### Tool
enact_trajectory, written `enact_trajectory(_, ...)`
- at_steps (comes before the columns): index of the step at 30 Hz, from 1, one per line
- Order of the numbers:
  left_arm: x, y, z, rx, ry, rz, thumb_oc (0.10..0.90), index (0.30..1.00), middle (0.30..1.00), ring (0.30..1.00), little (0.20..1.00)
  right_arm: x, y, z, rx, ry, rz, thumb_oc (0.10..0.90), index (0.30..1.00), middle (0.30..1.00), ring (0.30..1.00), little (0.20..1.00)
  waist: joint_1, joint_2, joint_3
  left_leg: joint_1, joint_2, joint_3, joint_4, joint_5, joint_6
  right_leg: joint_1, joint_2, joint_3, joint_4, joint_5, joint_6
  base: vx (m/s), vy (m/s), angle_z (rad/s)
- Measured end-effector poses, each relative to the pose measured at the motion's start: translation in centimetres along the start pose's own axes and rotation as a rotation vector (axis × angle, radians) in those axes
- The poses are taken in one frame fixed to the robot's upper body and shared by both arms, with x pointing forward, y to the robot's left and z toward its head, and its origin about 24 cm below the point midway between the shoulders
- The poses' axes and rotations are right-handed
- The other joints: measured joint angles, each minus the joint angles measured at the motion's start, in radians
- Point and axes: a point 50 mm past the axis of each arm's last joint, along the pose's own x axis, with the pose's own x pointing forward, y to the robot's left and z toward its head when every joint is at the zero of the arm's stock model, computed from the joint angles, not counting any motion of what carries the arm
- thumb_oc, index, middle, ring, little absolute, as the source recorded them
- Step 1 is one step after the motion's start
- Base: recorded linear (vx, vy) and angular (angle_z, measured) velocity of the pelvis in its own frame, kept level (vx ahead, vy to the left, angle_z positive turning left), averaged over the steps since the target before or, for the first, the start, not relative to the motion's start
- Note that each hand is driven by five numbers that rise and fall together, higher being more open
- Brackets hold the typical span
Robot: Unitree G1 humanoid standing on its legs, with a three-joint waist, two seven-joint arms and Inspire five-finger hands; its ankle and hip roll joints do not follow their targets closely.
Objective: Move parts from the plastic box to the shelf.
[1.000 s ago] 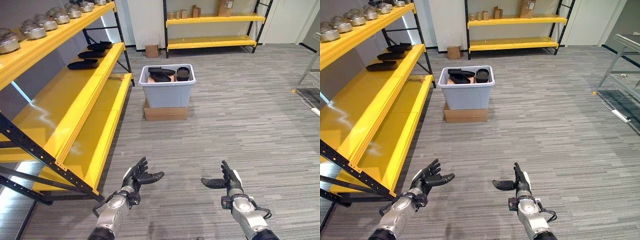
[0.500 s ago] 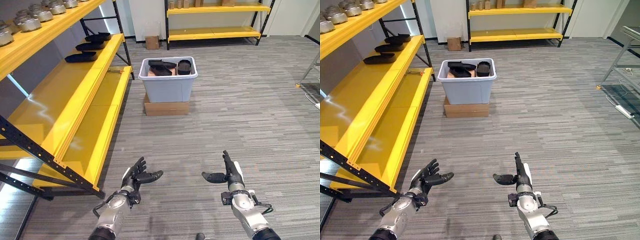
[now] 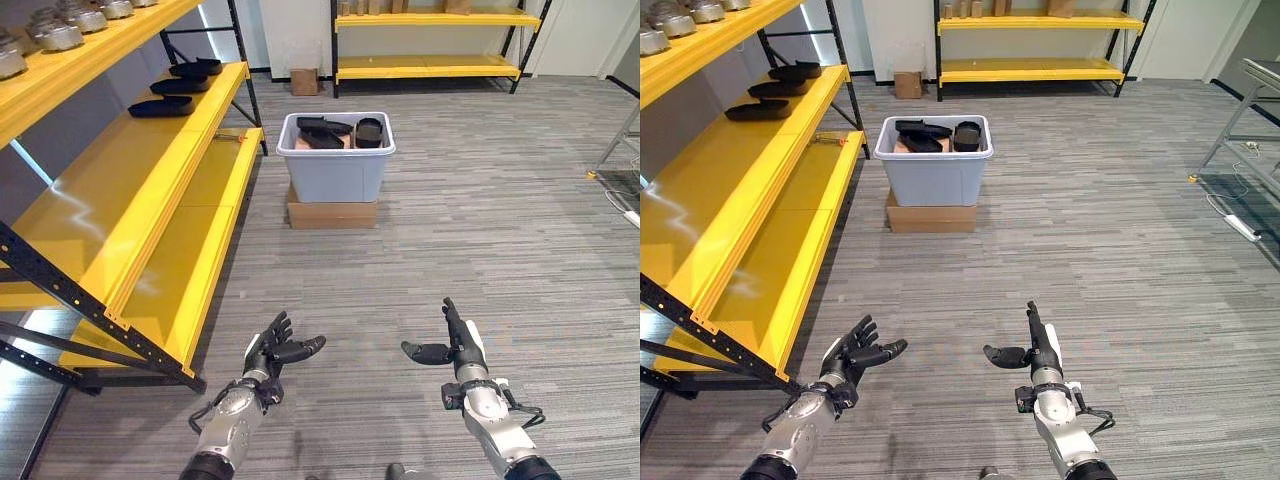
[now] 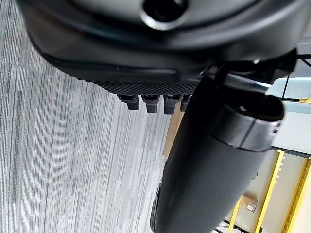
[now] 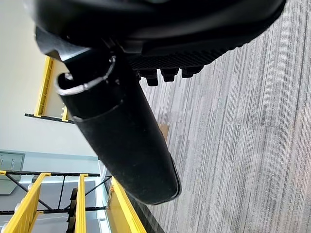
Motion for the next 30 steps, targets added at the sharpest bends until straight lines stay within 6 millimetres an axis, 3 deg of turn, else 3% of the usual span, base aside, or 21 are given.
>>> enact_trajectory(3, 0.7, -0.8, 1.2, 0.015, -0.023, -0.031, 0.9, 1.0, 1.0, 1.0, 1.0, 0.3, -0.1, 0.5, 0.001, -0.018, -0.01, 0.9, 1.0, 1.0, 1.0, 1.0, -0.001, 0.01, 0.059, -0.003, 0.009, -0.004, 0.018, -0.012, 0.012, -0.116, -0.026, -0.002, 0.256, 0.008, 0.032, 0.0, 0.179, 0.0)
enact_trajectory(4, 0.8, -1.0, 1.3, 0.017, -0.027, -0.039, 0.9, 1.0, 1.0, 1.0, 1.0, 0.3, 0.0, 0.5, 0.003, -0.017, -0.007, 0.9, 1.0, 1.0, 1.0, 1.0, 0.003, 0.009, 0.064, -0.005, 0.003, -0.002, 0.024, -0.016, 0.02, -0.165, -0.046, -0.005, 0.336, 0.029, 0.065, 0.07, 0.118, -0.08)
enact_trajectory(6, 0.8, -1.1, 1.4, 0.018, -0.029, -0.042, 0.9, 1.0, 1.0, 1.0, 1.0, 0.3, 0.0, 0.9, 0.011, -0.032, -0.006, 0.9, 1.0, 1.0, 1.0, 1.0, 0.002, 0.016, 0.08, -0.002, 0.003, 0.007, 0.033, -0.02, 0.033, -0.227, -0.091, -0.024, 0.447, 0.062, 0.08, 0.17, 0.002, -0.14)
enact_trajectory(7, 0.7, -0.9, 1.2, 0.016, -0.023, -0.037, 0.9, 1.0, 1.0, 1.0, 1.0, 0.3, 0.1, 1.0, 0.022, -0.035, -0.002, 0.9, 1.0, 1.0, 1.0, 1.0, 0.003, 0.017, 0.081, -0.001, -0.003, 0.021, 0.032, -0.024, 0.036, -0.26, -0.113, -0.037, 0.488, 0.029, 0.082, 0.23, -0.081, -0.17)
enact_trajectory(11, 0.3, -0.4, 0.7, 0.01, -0.009, -0.017, 0.9, 1.0, 1.0, 1.0, 1.0, 0.2, 0.4, 1.9, 0.04, -0.073, 0.023, 0.9, 1.0, 1.0, 1.0, 1.0, 0.005, 0.015, 0.082, -0.006, -0.019, 0.034, 0.027, -0.027, 0.037, -0.244, -0.144, -0.074, 0.326, -0.008, 0.086, 0.3, -0.18, -0.15)
enact_trajectory(12, 0.3, -0.5, 0.7, 0.011, -0.007, -0.015, 0.9, 1.0, 1.0, 1.0, 1.0, 0.1, 0.6, 2.4, 0.042, -0.094, 0.039, 0.9, 1.0, 1.0, 1.0, 1.0, 0.002, 0.012, 0.085, -0.012, -0.026, 0.036, 0.03, -0.032, 0.038, -0.245, -0.154, -0.067, 0.218, -0.011, 0.103, 0.35, -0.262, -0.08)
enact_trajectory(14, 0.7, -1.0, 1.3, 0.017, -0.018, -0.021, 0.9, 1.0, 1.0, 1.0, 1.0, 0.0, 0.8, 2.6, 0.027, -0.107, 0.052, 0.9, 1.0, 1.0, 1.0, 1.0, -0.02, -0.025, 0.097, -0.013, -0.054, 0.026, 0.041, -0.042, 0.035, -0.26, -0.196, -0.035, 0.001, 0.019, 0.145, 0.41, -0.281, 0.14)
enact_trajectory(16, 0.7, -1.2, 1.1, 0.025, -0.01, -0.026, 0.9, 1.0, 1.0, 1.0, 1.0, -0.1, 1.0, 2.3, 0.028, -0.1, 0.051, 0.9, 1.0, 1.0, 1.0, 1.0, -0.039, -0.045, 0.108, -0.008, -0.057, 0.0, 0.063, -0.053, 0.036, -0.262, -0.209, 0.0, -0.045, 0.039, 0.152, 0.38, -0.261, 0.36)
enact_trajectory(18, 0.3, -1.5, 0.1, 0.026, 0.019, -0.055, 0.9, 1.0, 1.0, 1.0, 1.0, -0.7, 0.8, 1.3, 0.031, -0.067, 0.042, 0.9, 1.0, 1.0, 1.0, 1.0, -0.05, -0.064, 0.108, -0.005, -0.042, -0.039, 0.102, -0.084, 0.003, -0.238, -0.193, 0.044, -0.026, 0.046, 0.144, 0.42, -0.303, 0.56)
enact_trajectory(19, 0.2, -1.6, -0.2, 0.04, 0.03, -0.076, 0.9, 1.0, 1.0, 1.0, 1.0, -1.1, 0.7, 0.6, 0.033, -0.045, 0.03, 0.9, 1.0, 1.0, 1.0, 1.0, -0.052, -0.086, 0.106, -0.006, -0.043, -0.068, 0.128, -0.099, -0.018, -0.202, -0.188, 0.052, -0.013, 0.027, 0.148, 0.35, -0.236, 0.85)
enact_trajectory(20, 0.1, -1.8, -0.3, 0.039, 0.033, -0.091, 0.9, 1.0, 1.0, 1.0, 1.0, -1.1, 0.3, 0.5, 0.029, -0.038, 0.013, 0.9, 1.0, 1.0, 1.0, 1.0, -0.054, -0.086, 0.111, -0.008, -0.024, -0.086, 0.151, -0.114, -0.04, -0.198, -0.173, 0.052, 0.002, 0.076, 0.128, 0.41, -0.193, 0.71)
enact_trajectory(21, 0.0, -1.9, -0.5, 0.042, 0.036, -0.099, 0.9, 1.0, 1.0, 1.0, 1.0, -1.0, 0.1, 0.5, 0.03, -0.038, 0.002, 0.9, 1.0, 1.0, 1.0, 1.0, -0.053, -0.075, 0.11, -0.007, -0.005, -0.09, 0.161, -0.12, -0.053, -0.206, -0.159, 0.049, 0.029, 0.076, 0.126, 0.38, -0.147, 0.3)
enact_trajectory(22, -0.3, -1.9, -0.5, 0.043, 0.033, -0.104, 0.9, 1.0, 1.0, 1.0, 1.0, -0.8, -0.1, 0.8, 0.027, -0.048, -0.005, 0.9, 1.0, 1.0, 1.0, 1.0, -0.05, -0.066, 0.109, -0.007, 0.02, -0.088, 0.182, -0.134, -0.072, -0.222, -0.136, 0.051, 0.069, 0.088, 0.096, 0.4, -0.136, 0.02)
enact_trajectory(23, -0.3, -2.1, -0.6, 0.04, 0.036, -0.11, 0.9, 1.0, 1.0, 1.0, 1.0, -0.5, -0.5, 1.2, 0.014, -0.065, -0.009, 0.9, 1.0, 1.0, 1.0, 1.0, -0.053, -0.044, 0.109, -0.013, 0.063, -0.087, 0.204, -0.154, -0.1, -0.228, -0.112, 0.038, 0.111, 0.059, 0.044, 0.35, -0.156, -0.07)
enact_trajectory(24, -0.3, -2.2, -0.6, 0.039, 0.033, -0.117, 0.9, 1.0, 1.0, 1.0, 1.0, -0.3, -0.7, 1.5, 0.008, -0.075, -0.013, 0.9, 1.0, 1.0, 1.0, 1.0, -0.056, -0.037, 0.109, -0.015, 0.081, -0.081, 0.221, -0.157, -0.108, -0.231, -0.098, 0.031, 0.135, 0.04, 0.017, 0.33, -0.161, -0.03)
enact_trajectory(28, 0.1, -2.7, 0.2, 0.034, 0.008, -0.147, 0.9, 1.0, 1.0, 1.0, 1.0, 0.2, -2.3, 2.3, -0.027, -0.103, -0.042, 0.9, 1.0, 1.0, 1.0, 1.0, -0.064, -0.027, 0.106, 0.016, 0.148, -0.015, 0.255, -0.164, -0.12, -0.253, -0.069, 0.0, 0.301, -0.091, -0.04, 0.37, -0.101, 0.1)
enact_trajectory(30, 0.1, -2.6, 0.3, 0.031, 0.004, -0.142, 0.9, 1.0, 1.0, 1.0, 1.0, 0.4, -2.6, 2.5, -0.036, -0.112, -0.035, 0.9, 1.0, 1.0, 1.0, 1.0, -0.069, -0.019, 0.101, 0.02, 0.168, -0.003, 0.264, -0.162, -0.123, -0.253, -0.06, -0.003, 0.324, -0.112, -0.055, 0.25, -0.103, -0.03)
